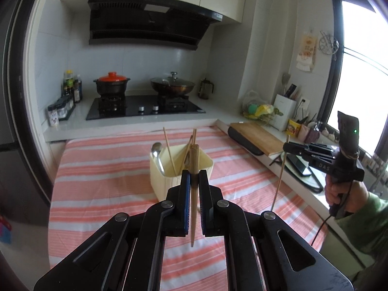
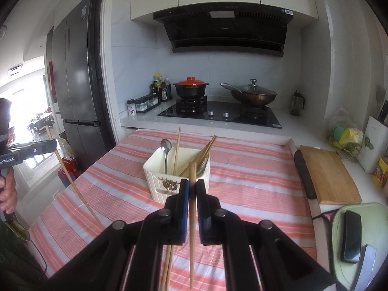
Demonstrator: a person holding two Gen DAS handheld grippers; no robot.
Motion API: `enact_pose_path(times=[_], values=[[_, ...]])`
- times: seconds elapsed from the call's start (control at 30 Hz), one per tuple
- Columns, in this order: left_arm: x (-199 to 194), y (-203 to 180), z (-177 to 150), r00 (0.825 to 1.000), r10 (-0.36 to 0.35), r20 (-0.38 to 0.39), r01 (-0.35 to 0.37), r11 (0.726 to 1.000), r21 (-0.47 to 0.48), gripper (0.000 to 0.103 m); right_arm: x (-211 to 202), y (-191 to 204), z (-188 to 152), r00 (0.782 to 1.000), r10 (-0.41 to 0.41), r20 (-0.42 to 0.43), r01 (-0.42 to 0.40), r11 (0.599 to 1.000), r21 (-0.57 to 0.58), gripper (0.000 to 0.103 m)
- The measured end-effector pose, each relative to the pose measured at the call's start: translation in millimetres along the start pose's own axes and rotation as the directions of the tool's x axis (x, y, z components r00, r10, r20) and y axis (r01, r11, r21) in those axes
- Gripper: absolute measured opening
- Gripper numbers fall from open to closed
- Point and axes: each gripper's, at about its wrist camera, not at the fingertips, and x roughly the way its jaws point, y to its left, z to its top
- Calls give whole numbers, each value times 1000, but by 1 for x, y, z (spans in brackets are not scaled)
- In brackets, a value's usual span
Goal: Organize utensils
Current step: 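Carry both chopsticks over the caddy and release them inside, then move both open tools back over the last two chopsticks on the cloth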
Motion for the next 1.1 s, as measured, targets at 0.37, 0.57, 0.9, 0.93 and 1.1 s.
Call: enact_pose_path(times=[0.37,0.57,0.9,0.93,1.1], values=[[41,29,113,972,90,218,-84,996,-36,5,41,-7,117,968,-39,249,44,999,-15,6],[131,42,113,988,105,109,-100,994,-48,5,104,-9,134,941,37,337,-47,999,23,6],[264,63,59,975,42,-220,-64,993,-95,6,262,-15,73,985,157,-74,-146,979,141,7],[273,65,56,968,39,-249,-67,992,-105,10,273,-16,67,980,168,-110,-149,975,164,8],[254,79,42,966,56,-253,-104,978,-180,59,275,-33,65,969,206,-138,-155,939,308,53]])
